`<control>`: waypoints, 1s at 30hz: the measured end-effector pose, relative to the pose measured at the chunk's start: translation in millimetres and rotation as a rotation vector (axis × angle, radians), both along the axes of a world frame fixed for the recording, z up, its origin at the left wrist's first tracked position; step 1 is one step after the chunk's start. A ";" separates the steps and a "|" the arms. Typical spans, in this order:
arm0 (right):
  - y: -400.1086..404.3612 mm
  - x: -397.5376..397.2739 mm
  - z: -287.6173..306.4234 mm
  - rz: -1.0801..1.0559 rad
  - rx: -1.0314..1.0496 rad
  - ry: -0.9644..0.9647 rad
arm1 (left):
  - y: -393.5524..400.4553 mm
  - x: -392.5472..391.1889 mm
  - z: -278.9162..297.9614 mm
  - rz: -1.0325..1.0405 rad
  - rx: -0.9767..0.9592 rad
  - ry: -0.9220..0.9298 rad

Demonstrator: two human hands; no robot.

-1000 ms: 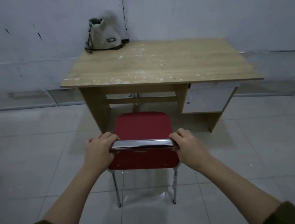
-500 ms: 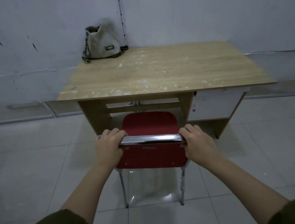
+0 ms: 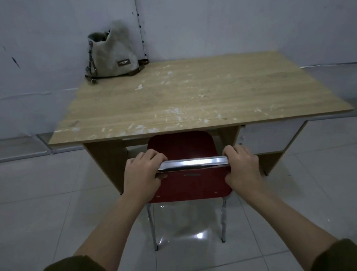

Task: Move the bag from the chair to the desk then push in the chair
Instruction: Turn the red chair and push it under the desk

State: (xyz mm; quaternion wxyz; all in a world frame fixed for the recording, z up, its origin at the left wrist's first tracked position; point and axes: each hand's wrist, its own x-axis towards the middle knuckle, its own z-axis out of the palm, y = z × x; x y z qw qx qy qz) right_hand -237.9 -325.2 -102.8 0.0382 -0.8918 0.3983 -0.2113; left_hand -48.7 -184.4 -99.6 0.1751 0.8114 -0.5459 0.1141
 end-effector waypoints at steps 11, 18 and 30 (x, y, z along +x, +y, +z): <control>-78.8 65.6 3.4 -0.013 0.057 -0.014 | -80.2 59.6 2.8 0.056 0.000 0.020; -130.1 85.6 -1.0 0.052 0.030 0.010 | -122.1 74.9 3.7 0.089 0.002 0.028; -155.6 86.6 2.4 0.187 0.079 0.096 | -132.6 78.4 12.9 0.100 0.093 0.080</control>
